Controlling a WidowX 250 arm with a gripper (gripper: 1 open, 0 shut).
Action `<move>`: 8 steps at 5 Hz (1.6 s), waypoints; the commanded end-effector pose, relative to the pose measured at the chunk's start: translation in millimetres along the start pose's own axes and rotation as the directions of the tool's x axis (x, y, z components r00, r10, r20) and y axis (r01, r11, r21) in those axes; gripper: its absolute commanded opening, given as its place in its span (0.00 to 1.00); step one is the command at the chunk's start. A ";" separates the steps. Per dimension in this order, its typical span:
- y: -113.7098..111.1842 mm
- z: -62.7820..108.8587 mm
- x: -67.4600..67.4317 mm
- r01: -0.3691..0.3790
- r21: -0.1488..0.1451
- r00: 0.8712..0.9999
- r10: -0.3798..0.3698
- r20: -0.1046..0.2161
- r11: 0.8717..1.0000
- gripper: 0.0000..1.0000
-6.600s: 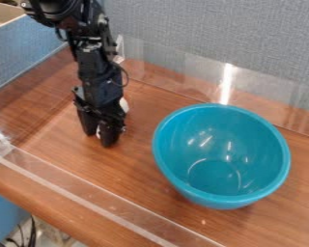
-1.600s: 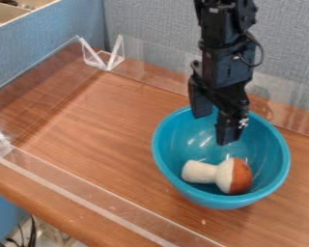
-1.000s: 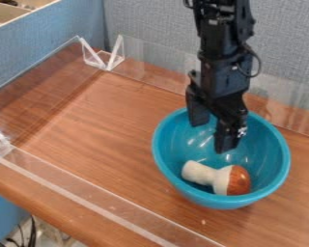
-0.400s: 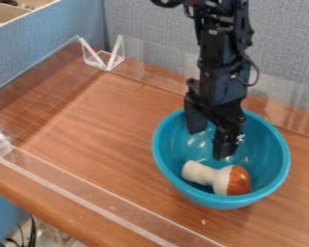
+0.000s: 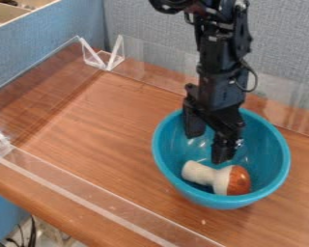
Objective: Put the mushroom in the blue bowl
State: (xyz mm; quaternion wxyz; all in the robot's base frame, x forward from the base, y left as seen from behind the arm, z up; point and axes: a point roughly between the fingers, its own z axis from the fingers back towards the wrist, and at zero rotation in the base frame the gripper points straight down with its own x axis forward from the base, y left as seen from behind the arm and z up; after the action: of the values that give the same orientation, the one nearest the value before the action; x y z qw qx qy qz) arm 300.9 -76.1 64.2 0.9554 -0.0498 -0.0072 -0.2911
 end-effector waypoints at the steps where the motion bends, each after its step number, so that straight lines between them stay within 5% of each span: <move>1: -1.2 6.8 3.5 -0.002 0.015 1.000 0.002 0.023 1.000 1.00; 2: 0.0 5.5 2.7 -0.011 0.017 1.000 0.011 0.019 1.000 1.00; 3: 1.3 4.8 1.9 -0.019 0.019 1.000 0.019 0.015 1.000 0.00; 4: 2.8 4.2 0.4 -0.024 0.020 1.000 0.024 0.012 1.000 0.00; 5: 3.6 9.4 -1.1 -0.029 0.021 0.999 0.029 0.015 0.999 1.00; 6: 4.0 15.3 -2.6 -0.035 0.021 0.999 0.035 0.019 0.999 1.00; 7: 5.5 14.3 -3.8 -0.040 0.022 0.999 0.040 0.016 0.999 0.00; 8: 6.9 13.4 -5.1 -0.044 0.023 0.999 0.044 0.013 0.999 0.00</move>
State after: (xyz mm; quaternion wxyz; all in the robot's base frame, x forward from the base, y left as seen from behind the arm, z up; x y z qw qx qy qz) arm 295.1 -71.1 58.8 0.9601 -0.0444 0.0150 -0.2758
